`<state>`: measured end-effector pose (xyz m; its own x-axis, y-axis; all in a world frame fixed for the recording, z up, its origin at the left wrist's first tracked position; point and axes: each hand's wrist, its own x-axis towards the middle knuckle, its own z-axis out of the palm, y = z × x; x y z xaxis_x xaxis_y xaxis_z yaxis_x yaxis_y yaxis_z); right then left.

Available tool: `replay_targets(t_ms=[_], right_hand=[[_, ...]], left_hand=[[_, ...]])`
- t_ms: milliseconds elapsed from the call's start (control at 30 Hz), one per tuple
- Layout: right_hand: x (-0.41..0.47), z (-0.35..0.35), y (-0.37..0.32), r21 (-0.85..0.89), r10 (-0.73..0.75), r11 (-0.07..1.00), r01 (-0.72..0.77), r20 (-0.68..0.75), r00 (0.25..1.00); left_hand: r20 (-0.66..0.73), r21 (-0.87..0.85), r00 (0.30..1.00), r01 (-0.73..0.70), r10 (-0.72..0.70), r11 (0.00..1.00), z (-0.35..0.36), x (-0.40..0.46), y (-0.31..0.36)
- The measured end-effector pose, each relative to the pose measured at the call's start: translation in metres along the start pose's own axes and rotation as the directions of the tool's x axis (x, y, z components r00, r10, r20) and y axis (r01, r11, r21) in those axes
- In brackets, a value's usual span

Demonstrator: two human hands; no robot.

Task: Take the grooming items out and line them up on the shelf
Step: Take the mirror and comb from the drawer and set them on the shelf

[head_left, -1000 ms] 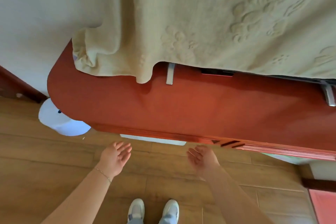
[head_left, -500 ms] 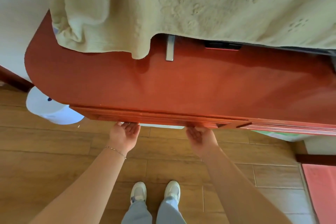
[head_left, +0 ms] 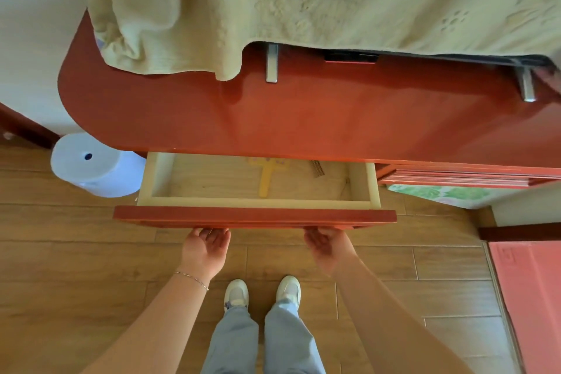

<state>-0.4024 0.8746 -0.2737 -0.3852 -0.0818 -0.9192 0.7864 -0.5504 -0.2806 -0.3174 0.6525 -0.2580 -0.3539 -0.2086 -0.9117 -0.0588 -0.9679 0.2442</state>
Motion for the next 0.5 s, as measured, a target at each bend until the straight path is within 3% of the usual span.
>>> replay_targets(t_ms=[500], right_hand=[[-0.041, -0.049, 0.032, -0.033, 0.041, 0.999, -0.041, -0.015, 0.999]], left_hand=[[-0.122, -0.020, 0.991, 0.054, -0.056, 0.998, -0.050, -0.036, -0.023]])
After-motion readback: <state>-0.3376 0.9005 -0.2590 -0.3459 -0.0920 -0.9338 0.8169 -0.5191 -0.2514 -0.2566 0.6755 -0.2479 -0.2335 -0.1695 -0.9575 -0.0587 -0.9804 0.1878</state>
